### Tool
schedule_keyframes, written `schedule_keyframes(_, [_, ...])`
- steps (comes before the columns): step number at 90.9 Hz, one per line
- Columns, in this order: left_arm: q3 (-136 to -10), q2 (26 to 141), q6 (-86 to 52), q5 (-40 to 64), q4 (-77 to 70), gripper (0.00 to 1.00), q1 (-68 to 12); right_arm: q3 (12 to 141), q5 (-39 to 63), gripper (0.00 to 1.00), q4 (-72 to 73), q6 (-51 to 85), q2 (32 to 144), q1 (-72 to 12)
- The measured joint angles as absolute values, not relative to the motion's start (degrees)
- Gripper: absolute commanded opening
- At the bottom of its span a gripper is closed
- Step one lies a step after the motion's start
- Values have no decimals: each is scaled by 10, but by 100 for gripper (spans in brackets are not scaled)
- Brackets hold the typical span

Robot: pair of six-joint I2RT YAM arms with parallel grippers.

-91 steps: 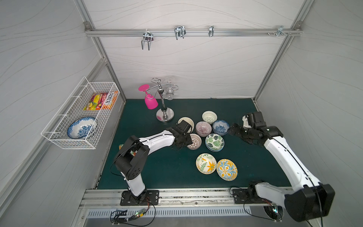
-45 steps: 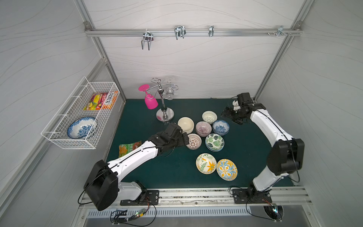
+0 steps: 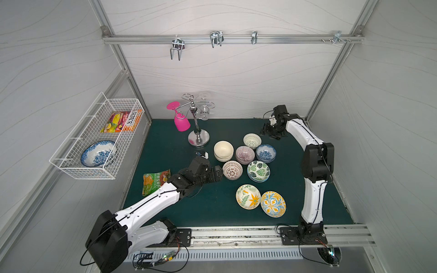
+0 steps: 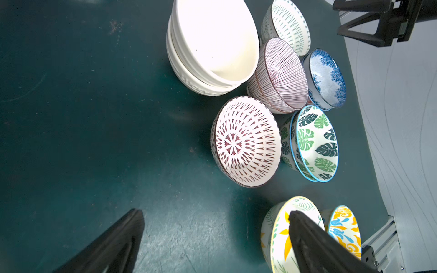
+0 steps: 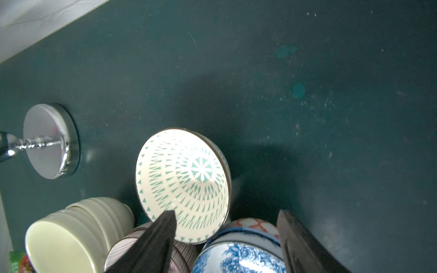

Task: Stack the bowls
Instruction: Pick up the bowl from the center of the board.

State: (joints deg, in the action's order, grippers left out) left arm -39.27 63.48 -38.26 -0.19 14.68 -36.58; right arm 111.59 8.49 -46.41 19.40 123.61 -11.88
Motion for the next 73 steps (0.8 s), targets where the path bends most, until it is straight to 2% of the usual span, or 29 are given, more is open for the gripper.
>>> schedule_keyframes(32, [-363,634,-393,21,97,100,-329,1153,84,52,-471,179,1310,-138])
schedule_keyframes(48, [-355,634,-397,27,89,100,-320,1154,82,34,-471,177,1332,-154])
schedule_keyframes(73, [-355,647,-397,36,82,100,-320,1157,80,16,-471,180,1335,-157])
